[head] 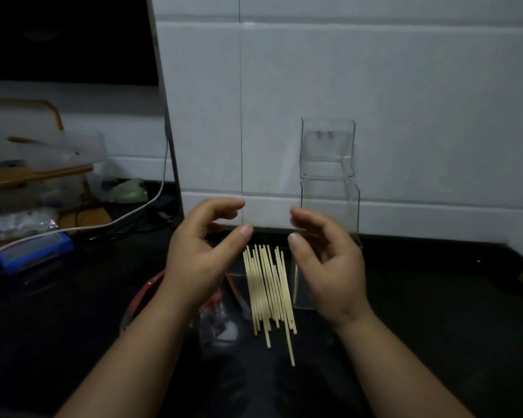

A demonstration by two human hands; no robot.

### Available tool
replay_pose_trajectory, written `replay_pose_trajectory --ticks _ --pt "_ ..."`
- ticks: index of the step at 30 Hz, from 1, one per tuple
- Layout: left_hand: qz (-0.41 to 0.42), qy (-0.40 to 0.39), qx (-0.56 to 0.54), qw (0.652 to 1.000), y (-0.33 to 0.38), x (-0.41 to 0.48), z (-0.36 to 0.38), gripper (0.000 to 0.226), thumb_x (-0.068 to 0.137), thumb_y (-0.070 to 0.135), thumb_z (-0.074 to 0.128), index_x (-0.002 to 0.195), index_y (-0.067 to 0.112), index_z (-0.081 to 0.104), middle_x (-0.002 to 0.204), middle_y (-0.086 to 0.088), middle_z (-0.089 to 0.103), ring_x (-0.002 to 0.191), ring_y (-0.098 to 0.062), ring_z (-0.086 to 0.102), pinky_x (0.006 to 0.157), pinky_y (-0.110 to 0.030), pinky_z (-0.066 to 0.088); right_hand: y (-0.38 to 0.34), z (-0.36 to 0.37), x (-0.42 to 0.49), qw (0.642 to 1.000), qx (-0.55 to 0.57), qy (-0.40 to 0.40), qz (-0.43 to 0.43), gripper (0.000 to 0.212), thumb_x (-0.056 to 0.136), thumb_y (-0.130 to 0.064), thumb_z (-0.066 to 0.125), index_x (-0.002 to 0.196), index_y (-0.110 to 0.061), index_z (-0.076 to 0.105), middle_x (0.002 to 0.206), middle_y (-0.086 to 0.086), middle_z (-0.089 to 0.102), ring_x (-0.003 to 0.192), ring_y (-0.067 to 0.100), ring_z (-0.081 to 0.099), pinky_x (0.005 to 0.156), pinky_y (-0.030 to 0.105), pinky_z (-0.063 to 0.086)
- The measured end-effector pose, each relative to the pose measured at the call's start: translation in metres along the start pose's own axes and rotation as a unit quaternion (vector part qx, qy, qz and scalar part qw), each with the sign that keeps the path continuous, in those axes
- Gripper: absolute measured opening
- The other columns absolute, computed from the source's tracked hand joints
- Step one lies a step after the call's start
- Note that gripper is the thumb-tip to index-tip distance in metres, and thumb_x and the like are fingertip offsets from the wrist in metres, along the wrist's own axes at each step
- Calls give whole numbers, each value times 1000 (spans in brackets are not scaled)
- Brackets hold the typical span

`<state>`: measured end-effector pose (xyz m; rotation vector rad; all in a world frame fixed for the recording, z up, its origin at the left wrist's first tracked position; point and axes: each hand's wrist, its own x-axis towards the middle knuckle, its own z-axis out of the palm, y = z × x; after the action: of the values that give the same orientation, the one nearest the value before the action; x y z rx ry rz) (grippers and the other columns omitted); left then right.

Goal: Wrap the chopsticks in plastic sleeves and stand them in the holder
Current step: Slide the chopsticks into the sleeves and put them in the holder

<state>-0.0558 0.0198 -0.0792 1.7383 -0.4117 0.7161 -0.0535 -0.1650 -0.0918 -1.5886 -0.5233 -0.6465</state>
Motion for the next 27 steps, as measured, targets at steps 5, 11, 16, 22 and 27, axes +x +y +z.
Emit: replay_pose_trajectory --ticks 5,11,16,22,27 --pt "-29 1 16 999 -19 23 -10 29 74 50 67 103 45 68 104 18 67 103 -7 63 89 -45 55 7 19 14 995 -78 -35 -44 26 86 -35 60 107 -23 68 101 -9 68 96 5 65 81 17 52" --pt "-46 14 7 999 -53 41 -14 30 75 50 66 102 39 69 104 12 69 102 -10 64 85 -44 56 18 29 18 969 -204 -45 -135 21 89 -27 58 103 -15 69 94 -8 66 88 4 61 76 21 51" --pt "-66 7 -8 998 -65 35 -7 31 71 51 67 99 39 69 103 9 70 98 -8 66 79 -28 54 25 29 12 886 -421 -40 -192 20 85 -19 64 104 -15 69 97 -3 68 89 14 62 79 28 49" --pt "-73 -9 -2 997 -60 31 -1 33 70 56 66 101 43 69 102 9 69 97 -9 66 81 -33 57 25 20 3 840 -520 48 -149 25 77 -15 73 102 -18 69 116 5 61 102 26 56 86 39 37" --pt "-47 -10 10 999 -45 35 8 31 73 55 64 103 46 67 105 14 67 100 -8 63 85 -39 56 22 7 11 856 -492 123 -101 27 79 -24 71 104 -17 65 115 7 55 98 25 54 74 39 47"
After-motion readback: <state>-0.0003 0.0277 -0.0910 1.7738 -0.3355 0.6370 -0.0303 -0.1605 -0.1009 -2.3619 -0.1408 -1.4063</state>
